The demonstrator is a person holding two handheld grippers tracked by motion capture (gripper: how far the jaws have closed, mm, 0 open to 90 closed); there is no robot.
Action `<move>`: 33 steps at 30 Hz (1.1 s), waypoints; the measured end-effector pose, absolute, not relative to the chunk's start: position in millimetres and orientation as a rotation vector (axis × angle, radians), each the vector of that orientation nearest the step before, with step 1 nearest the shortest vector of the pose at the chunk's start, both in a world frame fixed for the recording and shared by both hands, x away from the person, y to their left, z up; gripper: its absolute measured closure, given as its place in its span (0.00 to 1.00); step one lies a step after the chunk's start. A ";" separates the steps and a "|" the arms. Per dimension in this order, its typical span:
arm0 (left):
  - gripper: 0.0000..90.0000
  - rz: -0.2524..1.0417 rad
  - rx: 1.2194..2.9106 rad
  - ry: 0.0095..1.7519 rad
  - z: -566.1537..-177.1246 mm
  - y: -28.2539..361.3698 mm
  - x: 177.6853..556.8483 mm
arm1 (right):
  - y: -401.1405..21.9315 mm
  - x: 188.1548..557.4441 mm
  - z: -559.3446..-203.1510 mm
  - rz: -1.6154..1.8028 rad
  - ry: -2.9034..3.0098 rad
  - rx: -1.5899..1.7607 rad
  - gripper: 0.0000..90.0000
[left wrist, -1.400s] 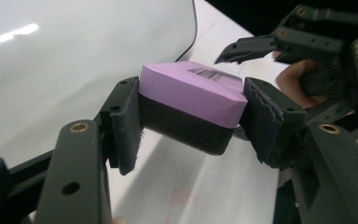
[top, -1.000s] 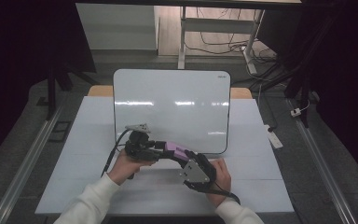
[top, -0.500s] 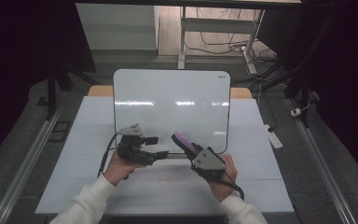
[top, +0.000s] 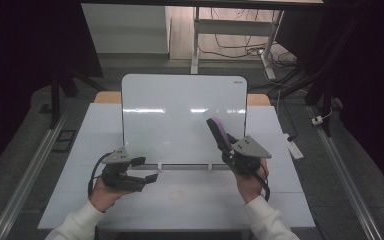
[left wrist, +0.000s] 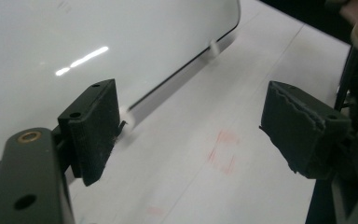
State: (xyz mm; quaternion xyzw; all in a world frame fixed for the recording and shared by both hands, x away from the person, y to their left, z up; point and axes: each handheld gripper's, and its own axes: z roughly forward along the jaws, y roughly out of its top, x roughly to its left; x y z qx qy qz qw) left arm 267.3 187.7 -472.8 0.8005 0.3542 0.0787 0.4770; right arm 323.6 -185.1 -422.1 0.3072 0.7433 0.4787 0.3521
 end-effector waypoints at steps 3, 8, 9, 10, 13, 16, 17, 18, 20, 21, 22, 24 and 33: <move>0.23 0.222 1.951 0.894 -477.4 200.9 258.2 | -191.3 335.1 -409.2 1.278 1.873 0.865 0.69; 0.22 0.251 1.952 0.938 -488.0 220.3 249.9 | -195.0 353.9 -391.5 1.256 1.803 0.977 0.69; 0.22 0.253 1.949 0.953 -490.7 224.0 249.5 | -194.5 356.9 -389.7 1.233 1.797 0.992 0.69; 0.22 0.253 1.943 0.965 -493.2 227.8 249.6 | -194.0 359.7 -388.4 1.212 1.790 1.000 0.69; 0.21 0.253 1.930 0.998 -498.0 237.2 250.9 | -193.0 368.5 -384.5 1.165 1.774 1.021 0.69; 0.21 0.257 1.920 1.015 -500.1 243.6 251.6 | -194.1 379.7 -382.0 1.138 1.765 1.062 0.69; 0.21 0.258 1.917 1.018 -500.5 245.2 251.5 | -194.3 383.3 -381.5 1.127 1.762 1.069 0.69; 0.21 0.260 1.916 1.022 -500.7 246.3 251.1 | -194.2 386.8 -380.9 1.114 1.761 1.077 0.69; 0.21 0.270 1.914 1.026 -501.2 247.9 250.5 | -193.6 393.7 -379.8 1.097 1.762 1.097 0.69; 0.21 0.272 1.915 1.026 -501.4 248.5 250.4 | -192.8 396.7 -379.3 1.092 1.762 1.104 0.69; 0.21 0.274 1.914 1.027 -501.5 249.0 250.2 | -191.8 399.3 -378.9 1.083 1.759 1.107 0.69; 0.21 0.274 1.913 1.030 -501.9 249.4 250.2 | -189.4 404.5 -378.7 1.072 1.763 1.118 0.69; 0.21 0.279 1.920 1.037 -504.0 248.8 250.7 | -187.3 409.4 -380.6 1.092 1.764 1.114 0.60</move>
